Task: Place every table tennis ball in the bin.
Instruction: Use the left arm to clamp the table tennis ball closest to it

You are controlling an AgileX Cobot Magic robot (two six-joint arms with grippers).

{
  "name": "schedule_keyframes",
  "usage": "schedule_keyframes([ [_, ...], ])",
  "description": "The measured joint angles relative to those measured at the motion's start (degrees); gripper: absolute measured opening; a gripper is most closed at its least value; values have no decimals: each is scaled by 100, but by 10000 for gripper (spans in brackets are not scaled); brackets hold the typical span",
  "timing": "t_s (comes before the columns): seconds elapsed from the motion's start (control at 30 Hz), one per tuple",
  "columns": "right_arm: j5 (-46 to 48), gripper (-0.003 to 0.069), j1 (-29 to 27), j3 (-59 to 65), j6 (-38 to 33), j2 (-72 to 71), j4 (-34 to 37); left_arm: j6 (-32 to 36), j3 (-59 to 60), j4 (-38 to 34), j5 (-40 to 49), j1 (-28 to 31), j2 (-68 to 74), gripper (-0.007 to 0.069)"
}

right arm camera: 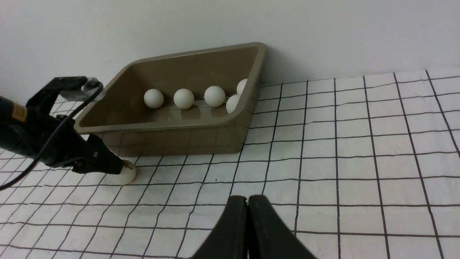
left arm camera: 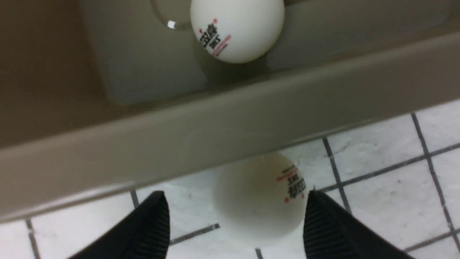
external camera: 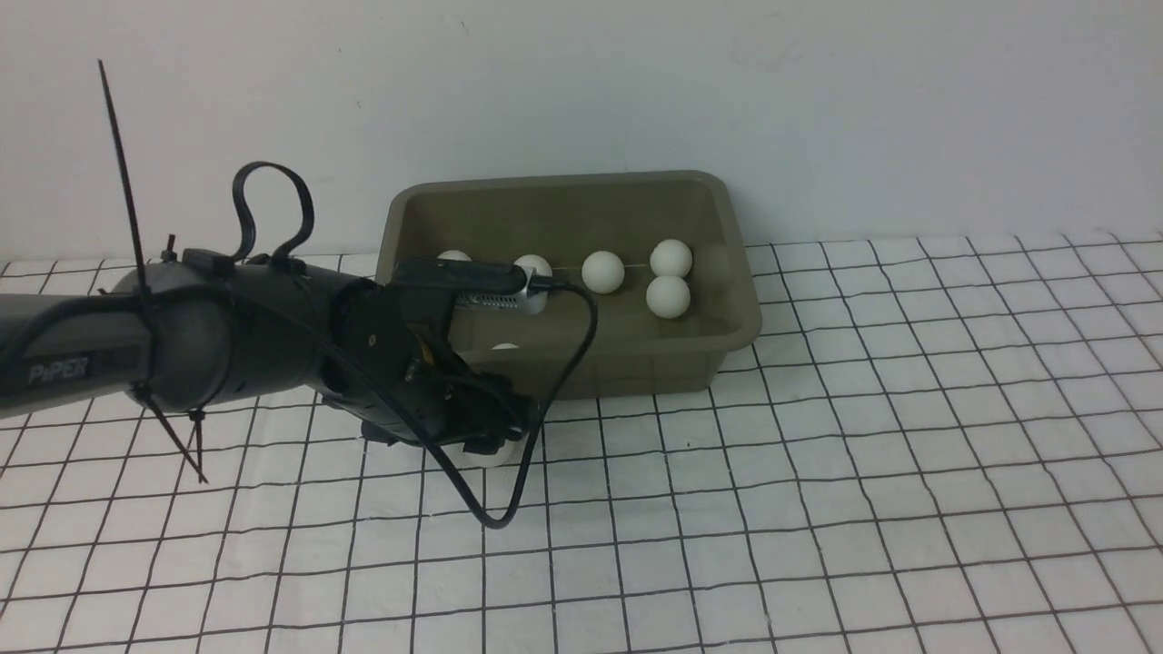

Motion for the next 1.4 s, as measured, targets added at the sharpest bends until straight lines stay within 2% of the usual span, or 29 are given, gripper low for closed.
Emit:
schedule_keyframes([
  [0.63, -115, -18, 0, 0, 0, 0, -6, 17, 0, -84, -228, -6, 25, 480],
  [1.0, -149, -18, 0, 0, 11, 0, -17, 462, 0, -545, -367, -95, 45, 482],
  [1.4, -327, -18, 0, 0, 6, 0, -21, 500, 0, -580, -627, -124, 442, 482],
])
